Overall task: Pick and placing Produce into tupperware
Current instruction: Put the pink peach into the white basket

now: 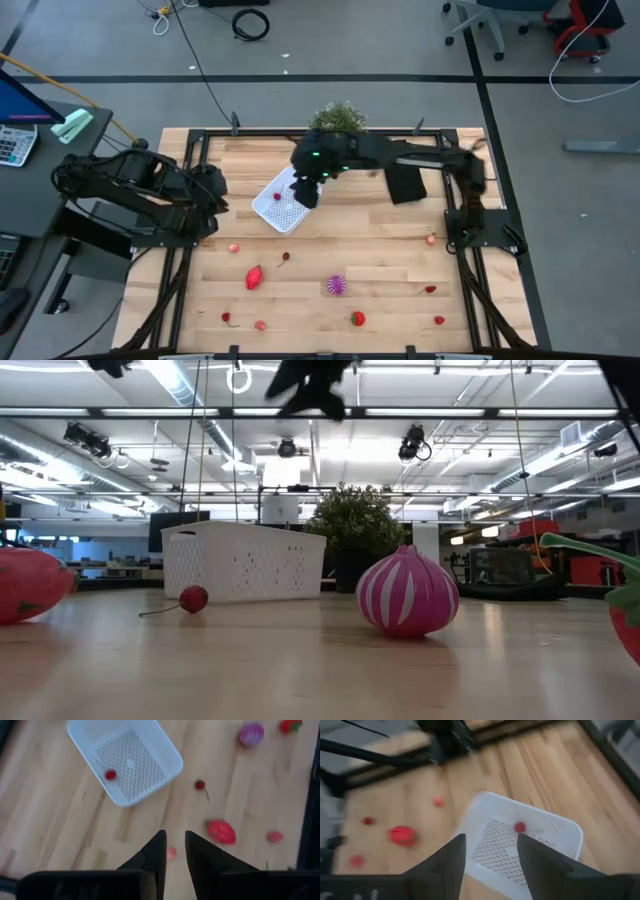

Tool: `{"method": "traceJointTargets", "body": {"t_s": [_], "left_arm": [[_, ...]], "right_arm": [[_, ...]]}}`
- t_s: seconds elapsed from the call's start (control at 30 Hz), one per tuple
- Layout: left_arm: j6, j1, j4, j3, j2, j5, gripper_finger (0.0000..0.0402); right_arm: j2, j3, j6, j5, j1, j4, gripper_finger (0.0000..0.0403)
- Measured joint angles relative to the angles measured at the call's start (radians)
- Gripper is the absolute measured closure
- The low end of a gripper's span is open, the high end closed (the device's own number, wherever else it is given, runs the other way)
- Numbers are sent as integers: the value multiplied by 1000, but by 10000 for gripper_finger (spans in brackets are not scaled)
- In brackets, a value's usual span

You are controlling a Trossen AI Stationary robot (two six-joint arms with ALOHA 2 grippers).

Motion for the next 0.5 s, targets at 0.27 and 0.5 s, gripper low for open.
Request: {"method": "traceJointTargets", "body": {"t_s": [0.27,0.5], "left_arm": [[-208,-173,-8,-120,8,24,315],[-547,-314,150,-436,8,-98,325]], "right_arm": [[-163,-121,-45,201,177,-3,229],[-245,-326,105,430,308,-7,229]]}}
